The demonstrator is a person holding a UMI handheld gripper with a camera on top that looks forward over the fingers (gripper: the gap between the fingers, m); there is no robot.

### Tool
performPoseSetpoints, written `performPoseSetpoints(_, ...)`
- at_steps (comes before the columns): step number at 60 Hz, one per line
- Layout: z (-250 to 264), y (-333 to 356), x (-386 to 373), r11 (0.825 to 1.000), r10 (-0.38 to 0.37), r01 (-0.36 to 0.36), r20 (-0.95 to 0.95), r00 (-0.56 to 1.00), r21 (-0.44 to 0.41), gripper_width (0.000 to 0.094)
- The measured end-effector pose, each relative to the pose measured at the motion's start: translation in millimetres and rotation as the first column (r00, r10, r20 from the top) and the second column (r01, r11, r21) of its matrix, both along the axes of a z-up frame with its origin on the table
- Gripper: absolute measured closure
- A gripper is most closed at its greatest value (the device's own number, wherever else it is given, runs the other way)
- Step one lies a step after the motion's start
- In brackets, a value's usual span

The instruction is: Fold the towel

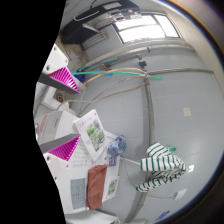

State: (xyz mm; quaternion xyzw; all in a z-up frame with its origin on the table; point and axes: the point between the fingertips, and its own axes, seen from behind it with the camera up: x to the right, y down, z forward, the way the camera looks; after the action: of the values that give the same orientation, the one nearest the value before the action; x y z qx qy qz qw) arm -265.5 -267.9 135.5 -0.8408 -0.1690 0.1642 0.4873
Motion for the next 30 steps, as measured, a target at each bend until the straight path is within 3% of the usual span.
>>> performPoseSetpoints(14,-17.0,69.2,43.7,0.992,-0.126,0.123,0.088,0.988,0.034,0.0102)
performPoseSetpoints(25,-47.7,176.7,137.9,0.967,-0.250,0.236,0.199,0.947,0.090,0.0105)
performPoseSetpoints(30,-73.3,229.9,168.3,0.960,-0.278,0.269,0.223,0.934,0.072,0.0119)
